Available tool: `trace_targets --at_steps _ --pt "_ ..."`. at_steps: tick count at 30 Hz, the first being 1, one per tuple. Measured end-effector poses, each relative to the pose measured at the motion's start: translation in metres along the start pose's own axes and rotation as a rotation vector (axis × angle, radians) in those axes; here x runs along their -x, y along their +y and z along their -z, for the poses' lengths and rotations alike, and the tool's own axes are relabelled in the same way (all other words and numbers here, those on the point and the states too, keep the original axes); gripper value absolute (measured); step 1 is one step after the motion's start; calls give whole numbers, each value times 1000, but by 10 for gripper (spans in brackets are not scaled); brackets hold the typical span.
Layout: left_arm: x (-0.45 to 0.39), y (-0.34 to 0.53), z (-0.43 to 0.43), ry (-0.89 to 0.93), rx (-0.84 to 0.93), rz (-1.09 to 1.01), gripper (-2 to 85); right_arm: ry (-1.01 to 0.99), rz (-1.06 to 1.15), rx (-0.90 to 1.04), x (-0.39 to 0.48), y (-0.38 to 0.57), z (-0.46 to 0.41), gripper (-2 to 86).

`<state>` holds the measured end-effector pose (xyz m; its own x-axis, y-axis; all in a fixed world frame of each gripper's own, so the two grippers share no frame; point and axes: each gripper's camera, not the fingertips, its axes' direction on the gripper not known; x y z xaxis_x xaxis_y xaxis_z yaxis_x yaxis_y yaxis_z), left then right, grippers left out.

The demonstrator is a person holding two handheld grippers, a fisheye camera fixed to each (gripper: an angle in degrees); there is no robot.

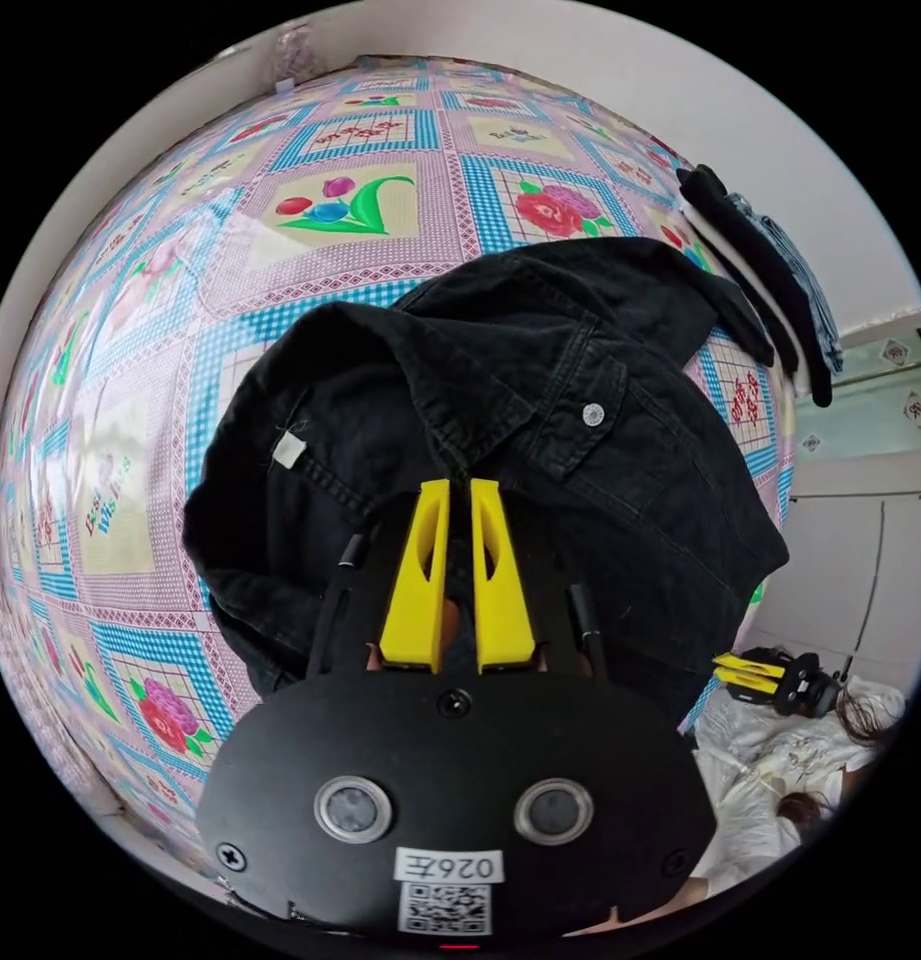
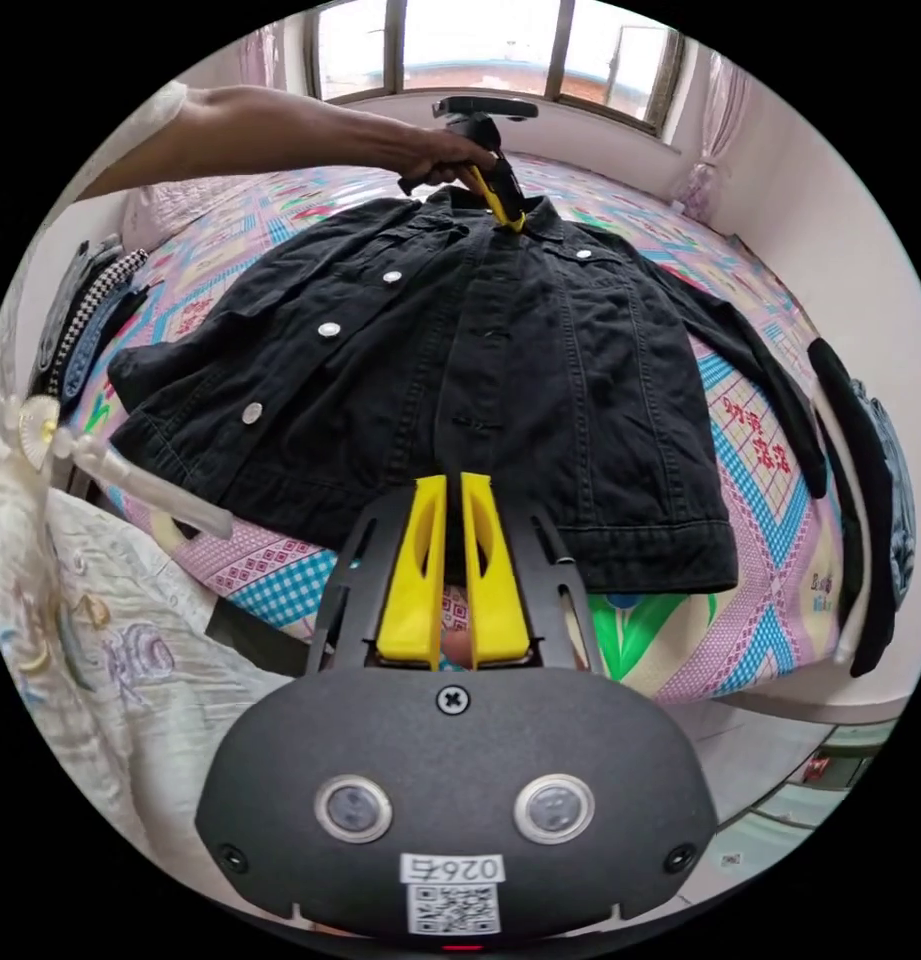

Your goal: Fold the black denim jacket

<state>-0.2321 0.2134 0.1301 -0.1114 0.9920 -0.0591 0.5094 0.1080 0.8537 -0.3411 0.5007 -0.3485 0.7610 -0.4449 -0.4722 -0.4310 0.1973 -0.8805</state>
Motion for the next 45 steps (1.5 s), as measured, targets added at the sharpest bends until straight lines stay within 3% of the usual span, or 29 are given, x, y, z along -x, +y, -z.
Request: trace_targets --at_steps 6,11,17,21,24,29,36,41,45 --pt "34 5 8 82 -48 51 40 -155 -67 -56 -29 -1 27 -15" --pt "60 19 -6 181 -57 113 48 -152 -29 0 -24 -3 12 -14" --pt "97 46 -10 435 -94 163 100 -183 -20 16 -37 10 8 22" --pt "106 91 20 333 -184 154 136 -327 -133 -22 -68 24 37 43" --pt "102 111 26 235 -160 147 146 -438 -162 -90 -79 27 57 43" --pt "85 110 12 227 -115 141 167 -531 -123 -66 -70 2 45 45" --pt "42 91 10 -116 40 51 61 -647 -111 27 -51 -24 19 54" --pt "30 95 22 -152 35 -8 44 -669 -154 23 -68 -19 34 44" --pt "49 105 33 -53 -7 38 39 -721 -201 12 -78 -17 44 39"
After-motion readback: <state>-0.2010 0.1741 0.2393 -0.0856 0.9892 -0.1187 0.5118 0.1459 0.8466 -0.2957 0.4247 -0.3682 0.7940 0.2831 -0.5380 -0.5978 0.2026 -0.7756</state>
